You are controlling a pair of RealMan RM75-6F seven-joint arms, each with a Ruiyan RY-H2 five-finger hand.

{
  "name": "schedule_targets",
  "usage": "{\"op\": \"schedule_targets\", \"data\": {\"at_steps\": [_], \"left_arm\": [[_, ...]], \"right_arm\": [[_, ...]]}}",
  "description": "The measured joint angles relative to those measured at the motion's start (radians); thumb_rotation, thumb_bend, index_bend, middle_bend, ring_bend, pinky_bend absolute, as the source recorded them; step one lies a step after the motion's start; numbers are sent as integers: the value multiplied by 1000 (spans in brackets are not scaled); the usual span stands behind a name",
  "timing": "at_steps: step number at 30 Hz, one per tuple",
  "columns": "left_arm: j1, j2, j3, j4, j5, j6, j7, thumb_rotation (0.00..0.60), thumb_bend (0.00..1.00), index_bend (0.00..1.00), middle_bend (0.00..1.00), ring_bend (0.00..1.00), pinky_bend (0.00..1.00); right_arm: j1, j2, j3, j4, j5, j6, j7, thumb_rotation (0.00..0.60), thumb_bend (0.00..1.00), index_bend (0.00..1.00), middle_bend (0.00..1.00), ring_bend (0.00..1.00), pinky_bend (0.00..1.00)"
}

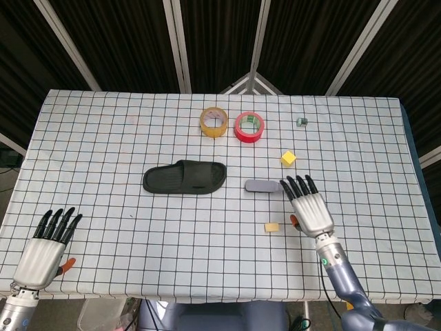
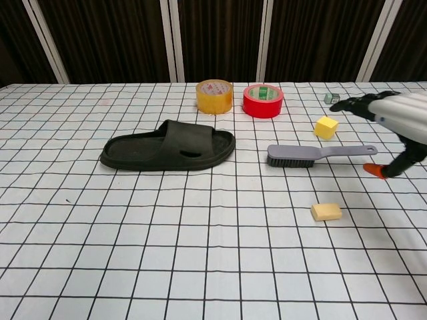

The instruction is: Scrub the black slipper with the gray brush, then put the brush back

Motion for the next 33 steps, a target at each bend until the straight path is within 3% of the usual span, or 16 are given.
{"op": "schedule_targets", "data": {"at_steps": [5,15,22,33], "left_arm": [[0,7,-11,5,-16,9,-24,600,84,0,0,0,16],[-9,10,-36,24,-63,-1,-55,600,95,0,0,0,16],[-14,11,-59,39,-115,-11,-73,600,96,0,0,0,16],[-24,7,-66,41,-151,-29,-63,600,96,0,0,0,16]], "right_arm": [[91,-77,36,68,129,-68,-24,600,397,84,130,26,2],[266,-196,63,268,274,-154,-51,600,397,211,192,78,65],[348,-231,57,374,308,-203,-43,600,398,254,221,107,94],[395,-240,16,465,295,-216,62,600,398,333,285,167,142]]}}
